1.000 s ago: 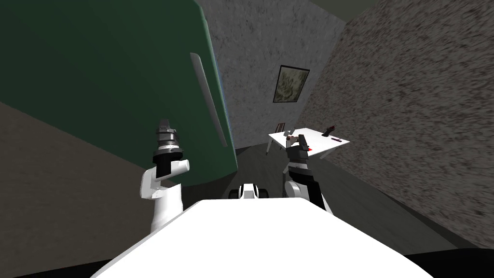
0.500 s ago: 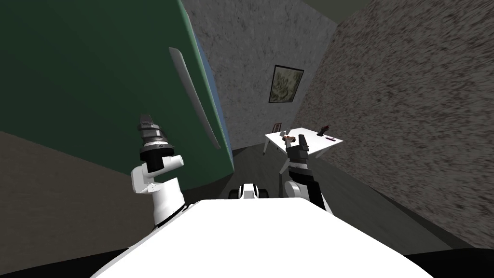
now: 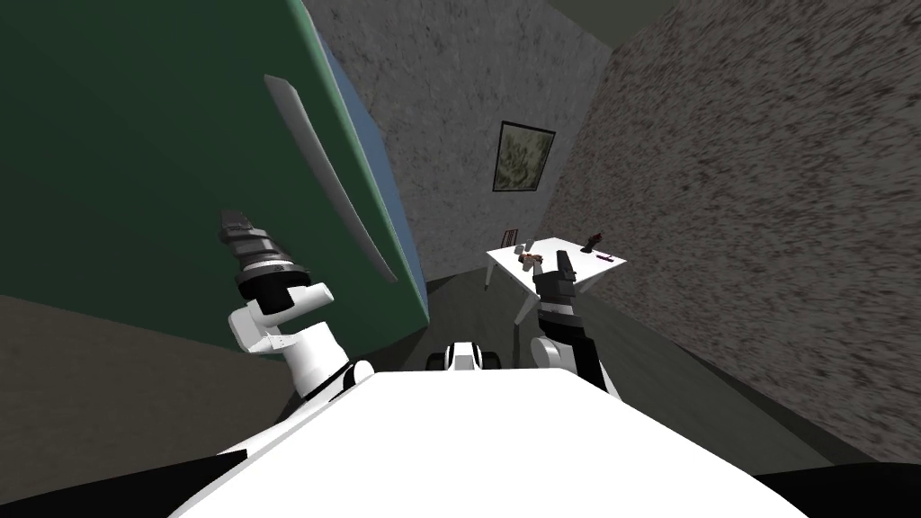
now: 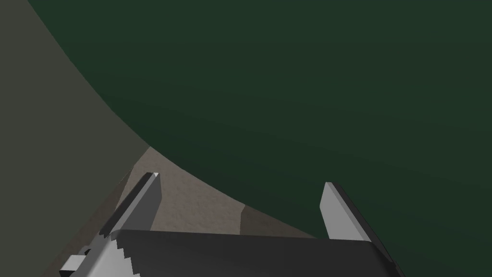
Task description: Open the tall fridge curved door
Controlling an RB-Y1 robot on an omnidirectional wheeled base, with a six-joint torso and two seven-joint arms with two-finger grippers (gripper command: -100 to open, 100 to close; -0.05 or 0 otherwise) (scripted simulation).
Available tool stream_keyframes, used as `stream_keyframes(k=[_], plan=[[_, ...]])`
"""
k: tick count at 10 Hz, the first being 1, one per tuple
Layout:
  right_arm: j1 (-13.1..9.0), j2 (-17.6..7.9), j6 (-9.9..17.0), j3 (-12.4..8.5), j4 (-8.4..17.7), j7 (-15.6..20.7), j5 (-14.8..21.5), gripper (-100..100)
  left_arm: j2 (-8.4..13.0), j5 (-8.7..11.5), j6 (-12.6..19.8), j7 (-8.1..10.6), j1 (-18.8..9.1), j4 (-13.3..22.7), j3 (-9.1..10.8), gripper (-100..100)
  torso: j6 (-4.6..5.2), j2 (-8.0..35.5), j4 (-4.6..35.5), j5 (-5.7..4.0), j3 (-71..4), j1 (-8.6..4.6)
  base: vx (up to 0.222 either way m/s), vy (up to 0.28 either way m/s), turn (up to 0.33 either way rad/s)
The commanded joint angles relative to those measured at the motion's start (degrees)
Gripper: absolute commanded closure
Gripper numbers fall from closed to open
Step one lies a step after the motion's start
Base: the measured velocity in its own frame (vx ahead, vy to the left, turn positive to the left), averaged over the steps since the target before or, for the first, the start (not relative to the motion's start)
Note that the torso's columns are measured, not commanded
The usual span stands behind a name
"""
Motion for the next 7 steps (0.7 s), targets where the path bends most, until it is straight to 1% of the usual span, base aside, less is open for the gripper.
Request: stream_keyframes(k=[1,2,3,4,5,6,7], plan=[[0.00,0.00,0.00,0.00,0.00,0.00,0.00,0,0.33,-1.06,2.42,0.77,-4.23,1.70,4.13,-100,-0.03,0.06,0.01,-0.01,0.02,0.05,0.053,-0.120,-0.067],[0.00,0.00,0.00,0.00,0.00,0.00,0.00,0,0.33,-1.06,2.42,0.77,-5.06,1.70,4.82,-100,-0.01,0.06,0.02,-0.02,0.03,-0.04,0.032,-0.110,-0.037],[0.00,0.00,0.00,0.00,0.00,0.00,0.00,0,0.52,-1.66,3.48,1.33,-7.12,3.26,6.96,-100,-0.01,0.12,0.03,-0.02,0.06,0.00,0.032,-0.130,-0.081],[0.00,0.00,0.00,0.00,0.00,0.00,0.00,0,0.52,-1.66,3.48,1.33,-7.97,3.26,7.62,-100,0.00,0.09,0.03,-0.02,0.06,-0.06,0.027,-0.104,-0.043],[0.00,0.00,0.00,0.00,0.00,0.00,0.00,0,0.69,-2.19,4.43,1.92,-10.19,4.90,9.89,-100,-0.03,0.10,0.03,-0.01,0.06,0.05,0.030,-0.125,-0.074],[0.00,0.00,0.00,0.00,0.00,0.00,0.00,0,0.69,-2.19,4.43,1.92,-10.86,4.90,10.33,-100,-0.01,0.07,0.02,-0.01,0.04,-0.02,0.032,-0.098,-0.025],[0.00,0.00,0.00,0.00,0.00,0.00,0.00,0,0.86,-2.65,5.28,2.54,-13.03,6.59,12.68,-100,-0.03,0.05,0.02,-0.01,0.02,0.07,0.038,-0.095,-0.056]])
